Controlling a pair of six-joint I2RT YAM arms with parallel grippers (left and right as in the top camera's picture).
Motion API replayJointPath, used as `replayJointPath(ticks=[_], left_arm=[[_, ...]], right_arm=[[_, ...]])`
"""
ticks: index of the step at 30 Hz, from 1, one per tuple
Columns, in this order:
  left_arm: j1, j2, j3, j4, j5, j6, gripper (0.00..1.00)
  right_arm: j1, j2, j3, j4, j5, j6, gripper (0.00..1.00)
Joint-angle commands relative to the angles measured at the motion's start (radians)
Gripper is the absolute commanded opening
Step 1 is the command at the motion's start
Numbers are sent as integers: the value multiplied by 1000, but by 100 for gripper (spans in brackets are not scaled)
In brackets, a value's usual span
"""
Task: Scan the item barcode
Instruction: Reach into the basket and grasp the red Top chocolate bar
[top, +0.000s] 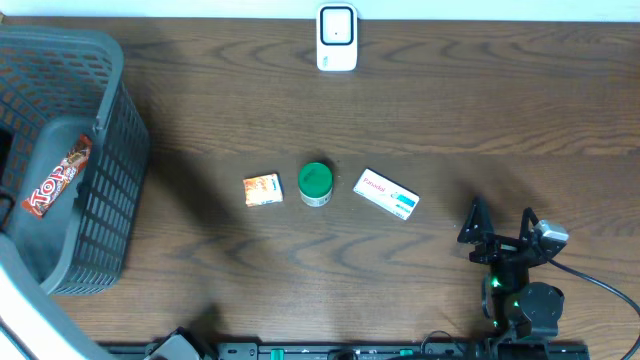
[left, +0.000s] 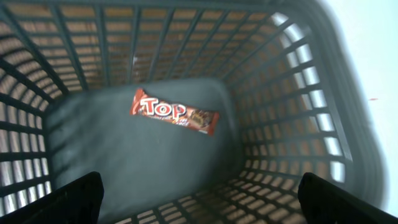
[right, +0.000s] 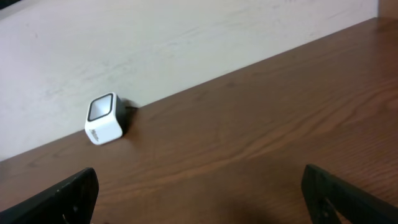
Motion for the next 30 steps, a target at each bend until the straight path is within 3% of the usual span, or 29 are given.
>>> replayJointPath(ticks=[1, 7, 16, 30], left_arm=[[5, 84, -3, 8, -6, -28, 99], [3, 266, -5, 5, -69, -129, 99], [-69, 488, -5, 129, -374, -231, 99], [-118, 750, -5, 167, -388, -462, 99]], right_arm=[[-6, -5, -1, -3, 3, -13, 99], [-6, -5, -1, -4, 3, -13, 99], [-6, -5, -1, -4, 3, -13, 99], [-6, -5, -1, -4, 3, -13, 99]])
